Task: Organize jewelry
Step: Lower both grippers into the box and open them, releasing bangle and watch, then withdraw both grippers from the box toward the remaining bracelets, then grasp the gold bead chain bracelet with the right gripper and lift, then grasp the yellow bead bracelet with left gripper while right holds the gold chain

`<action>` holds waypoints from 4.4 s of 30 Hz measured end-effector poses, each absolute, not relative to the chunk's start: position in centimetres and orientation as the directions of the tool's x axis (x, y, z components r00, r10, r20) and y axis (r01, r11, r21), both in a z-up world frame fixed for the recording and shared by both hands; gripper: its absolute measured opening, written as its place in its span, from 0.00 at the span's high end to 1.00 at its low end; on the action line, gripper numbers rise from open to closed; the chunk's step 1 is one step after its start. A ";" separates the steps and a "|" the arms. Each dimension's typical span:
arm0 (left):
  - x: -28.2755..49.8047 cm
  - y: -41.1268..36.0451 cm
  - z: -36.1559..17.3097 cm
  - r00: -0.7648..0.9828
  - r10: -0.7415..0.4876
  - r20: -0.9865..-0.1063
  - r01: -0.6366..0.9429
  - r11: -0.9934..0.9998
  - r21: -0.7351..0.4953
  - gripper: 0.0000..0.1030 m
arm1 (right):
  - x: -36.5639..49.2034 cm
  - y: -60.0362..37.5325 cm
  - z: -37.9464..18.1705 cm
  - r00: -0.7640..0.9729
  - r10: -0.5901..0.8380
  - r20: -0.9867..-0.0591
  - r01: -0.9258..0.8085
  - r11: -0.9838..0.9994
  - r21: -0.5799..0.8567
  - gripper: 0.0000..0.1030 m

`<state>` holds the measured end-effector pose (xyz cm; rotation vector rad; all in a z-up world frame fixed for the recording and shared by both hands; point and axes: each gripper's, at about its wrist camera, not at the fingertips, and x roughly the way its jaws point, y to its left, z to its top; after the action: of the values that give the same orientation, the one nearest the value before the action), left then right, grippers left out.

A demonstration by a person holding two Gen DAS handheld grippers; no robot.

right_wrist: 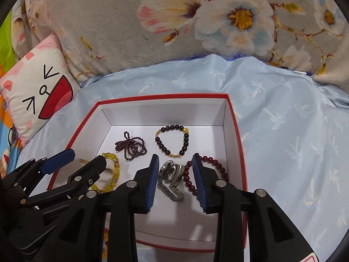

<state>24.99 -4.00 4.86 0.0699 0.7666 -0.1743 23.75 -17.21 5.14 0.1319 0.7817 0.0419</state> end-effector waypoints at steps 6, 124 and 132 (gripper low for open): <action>23.9 -4.0 5.6 0.714 -0.130 -0.688 0.185 0.983 0.007 0.44 | 21.7 -17.6 6.4 0.730 0.079 -0.679 0.019 0.991 0.135 0.68; 15.6 0.1 -0.4 0.643 -0.090 -0.760 0.119 0.993 -0.016 0.93 | 8.4 -18.6 -0.3 0.640 0.048 -0.767 0.110 0.982 0.154 0.96; 13.8 0.3 0.3 0.645 -0.119 -0.755 0.131 0.990 -0.043 0.93 | 7.6 -18.1 0.1 0.644 0.077 -0.761 0.092 0.980 0.177 0.96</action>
<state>13.80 0.30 0.32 0.0157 0.8576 -0.1424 7.59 -18.11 0.11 0.2077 0.8723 -0.0086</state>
